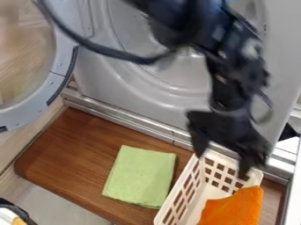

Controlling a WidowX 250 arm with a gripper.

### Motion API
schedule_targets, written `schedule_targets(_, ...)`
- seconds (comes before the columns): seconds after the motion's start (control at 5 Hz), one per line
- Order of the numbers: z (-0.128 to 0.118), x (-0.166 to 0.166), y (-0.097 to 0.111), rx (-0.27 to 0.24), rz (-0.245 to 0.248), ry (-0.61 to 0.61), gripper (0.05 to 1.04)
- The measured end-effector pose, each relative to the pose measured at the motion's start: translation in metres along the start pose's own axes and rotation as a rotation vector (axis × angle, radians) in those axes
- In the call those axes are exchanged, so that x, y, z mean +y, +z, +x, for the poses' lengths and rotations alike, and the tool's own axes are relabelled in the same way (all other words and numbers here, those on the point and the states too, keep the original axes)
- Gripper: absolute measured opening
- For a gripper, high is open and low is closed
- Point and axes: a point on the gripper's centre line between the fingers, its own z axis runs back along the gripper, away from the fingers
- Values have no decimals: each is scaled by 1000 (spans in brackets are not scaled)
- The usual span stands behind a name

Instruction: Removing towel from the basket and keep on the another towel next to the basket

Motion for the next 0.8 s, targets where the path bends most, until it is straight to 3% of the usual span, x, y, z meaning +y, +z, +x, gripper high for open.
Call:
schedule_targets(0.2,0,-20,-24,42,-5,-71,999)
schedule_targets(0.6,1,-50,-58,102,44,-148,944)
schedule_targets(0.8,0,-50,-60,108,54,-136,650)
